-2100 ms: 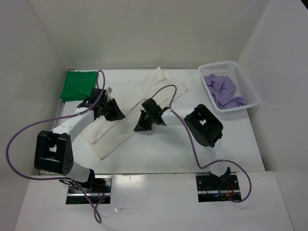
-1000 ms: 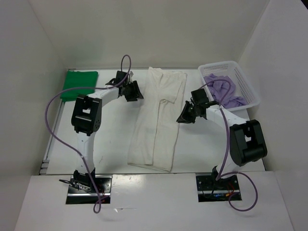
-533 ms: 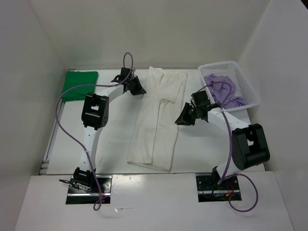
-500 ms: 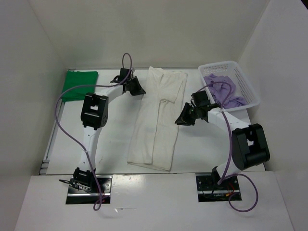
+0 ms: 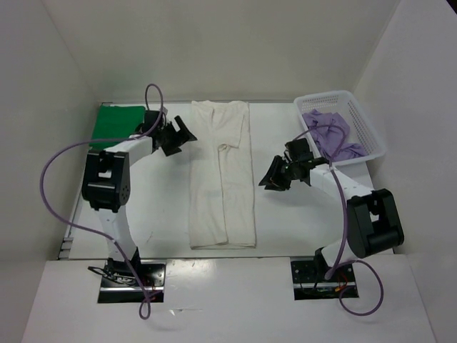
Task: Fold and stack the t-shirts
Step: Rotate the tshirt 90 degrees, then grab the bottom of the folded rectangular tshirt with both arms, then fold the folded rectangular tshirt in 1/3 of the way
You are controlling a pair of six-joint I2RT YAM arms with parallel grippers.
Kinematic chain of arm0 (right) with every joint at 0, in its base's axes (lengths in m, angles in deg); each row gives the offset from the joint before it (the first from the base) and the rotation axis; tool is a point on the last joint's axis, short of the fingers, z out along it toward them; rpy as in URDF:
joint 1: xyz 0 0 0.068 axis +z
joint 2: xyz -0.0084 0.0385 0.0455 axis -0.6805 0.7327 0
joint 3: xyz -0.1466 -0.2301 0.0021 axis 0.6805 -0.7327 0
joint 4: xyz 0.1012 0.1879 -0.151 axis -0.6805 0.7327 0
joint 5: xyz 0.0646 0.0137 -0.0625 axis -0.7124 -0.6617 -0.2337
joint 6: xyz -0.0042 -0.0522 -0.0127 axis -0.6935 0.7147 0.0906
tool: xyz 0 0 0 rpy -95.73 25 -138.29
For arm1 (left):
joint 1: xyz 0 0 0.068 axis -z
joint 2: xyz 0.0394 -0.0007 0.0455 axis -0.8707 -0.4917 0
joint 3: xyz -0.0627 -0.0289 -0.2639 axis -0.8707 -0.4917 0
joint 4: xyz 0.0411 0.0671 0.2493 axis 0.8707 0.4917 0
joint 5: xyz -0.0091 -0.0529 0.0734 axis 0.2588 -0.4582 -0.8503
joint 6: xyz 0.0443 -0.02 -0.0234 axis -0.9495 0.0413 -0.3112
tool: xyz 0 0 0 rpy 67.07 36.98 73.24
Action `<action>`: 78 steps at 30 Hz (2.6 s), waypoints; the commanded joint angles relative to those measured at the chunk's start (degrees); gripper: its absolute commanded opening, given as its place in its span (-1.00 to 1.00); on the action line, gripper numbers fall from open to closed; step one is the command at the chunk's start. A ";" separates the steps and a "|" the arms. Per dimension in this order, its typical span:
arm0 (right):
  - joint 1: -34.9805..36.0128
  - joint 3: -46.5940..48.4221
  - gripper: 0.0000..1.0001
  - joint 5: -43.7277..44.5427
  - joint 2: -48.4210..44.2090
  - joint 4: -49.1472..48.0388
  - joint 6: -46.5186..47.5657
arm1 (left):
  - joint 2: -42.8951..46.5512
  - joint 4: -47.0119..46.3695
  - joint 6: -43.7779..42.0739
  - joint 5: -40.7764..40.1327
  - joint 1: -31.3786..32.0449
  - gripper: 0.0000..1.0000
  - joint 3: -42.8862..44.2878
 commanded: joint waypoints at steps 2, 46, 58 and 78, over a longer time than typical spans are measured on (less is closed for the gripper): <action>3.43 -5.01 -0.21 2.40 -6.10 0.92 -3.26 | 15.01 4.98 -4.04 -0.46 0.98 1.00 -12.13; 24.47 -13.91 -1.00 4.51 -15.78 8.20 -18.66 | 45.27 33.91 6.51 9.82 19.10 -1.00 -42.76; 3.53 20.07 -1.00 4.42 8.87 7.60 1.20 | 26.48 21.71 4.31 10.44 2.30 -1.00 -17.63; -0.17 51.17 -0.27 8.98 35.49 7.96 5.43 | 1.75 11.78 5.45 7.88 -0.60 -0.32 8.50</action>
